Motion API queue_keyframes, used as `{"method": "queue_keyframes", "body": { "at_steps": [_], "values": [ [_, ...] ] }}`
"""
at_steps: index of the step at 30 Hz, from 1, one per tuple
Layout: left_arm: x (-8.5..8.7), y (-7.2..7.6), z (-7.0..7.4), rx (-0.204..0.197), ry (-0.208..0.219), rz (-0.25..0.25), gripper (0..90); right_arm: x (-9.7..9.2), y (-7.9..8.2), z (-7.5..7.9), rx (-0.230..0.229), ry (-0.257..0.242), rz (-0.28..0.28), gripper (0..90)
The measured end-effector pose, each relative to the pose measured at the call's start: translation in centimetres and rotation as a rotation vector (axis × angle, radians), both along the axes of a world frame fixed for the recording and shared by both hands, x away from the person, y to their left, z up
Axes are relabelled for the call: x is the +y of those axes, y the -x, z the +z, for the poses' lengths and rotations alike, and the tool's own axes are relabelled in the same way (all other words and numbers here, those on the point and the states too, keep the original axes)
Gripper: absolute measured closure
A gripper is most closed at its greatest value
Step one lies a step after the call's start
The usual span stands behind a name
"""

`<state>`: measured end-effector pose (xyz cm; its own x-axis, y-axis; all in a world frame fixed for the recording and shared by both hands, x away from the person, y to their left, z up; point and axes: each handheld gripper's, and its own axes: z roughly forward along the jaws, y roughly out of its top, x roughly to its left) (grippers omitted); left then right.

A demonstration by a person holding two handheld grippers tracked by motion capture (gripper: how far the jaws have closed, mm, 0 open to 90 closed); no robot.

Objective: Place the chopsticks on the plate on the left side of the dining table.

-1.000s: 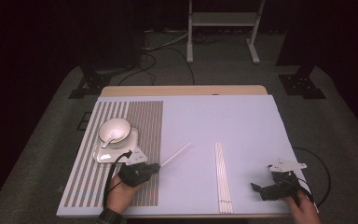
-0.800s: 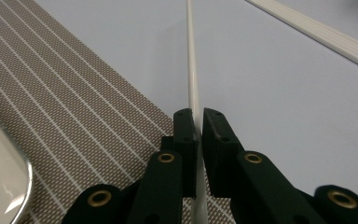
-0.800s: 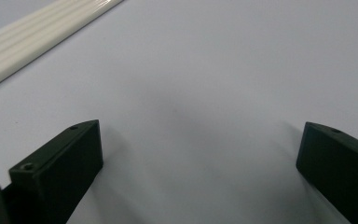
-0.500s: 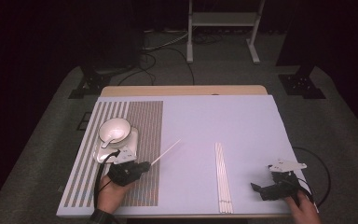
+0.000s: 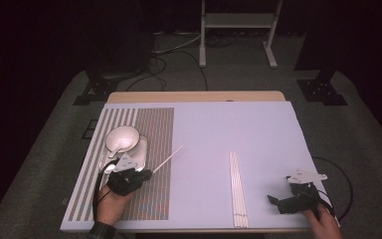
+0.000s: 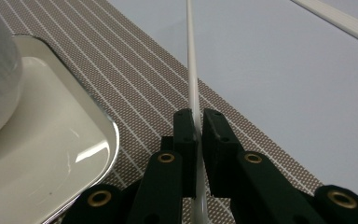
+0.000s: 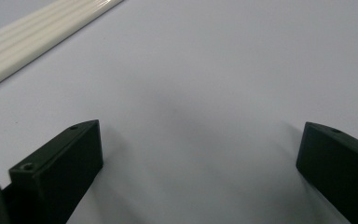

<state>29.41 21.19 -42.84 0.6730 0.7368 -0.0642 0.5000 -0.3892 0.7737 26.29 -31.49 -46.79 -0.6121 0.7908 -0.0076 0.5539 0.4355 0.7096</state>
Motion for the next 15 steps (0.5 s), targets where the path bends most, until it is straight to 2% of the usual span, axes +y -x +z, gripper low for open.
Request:
{"method": "queue_keyframes", "body": {
  "at_steps": [15],
  "values": [
    [1.9, -0.9, -0.1, -0.001, -0.008, 0.054, 84.4, 0.0, 0.0, 0.0, 0.001, -0.001, -0.001, 0.0]
  ]
}}
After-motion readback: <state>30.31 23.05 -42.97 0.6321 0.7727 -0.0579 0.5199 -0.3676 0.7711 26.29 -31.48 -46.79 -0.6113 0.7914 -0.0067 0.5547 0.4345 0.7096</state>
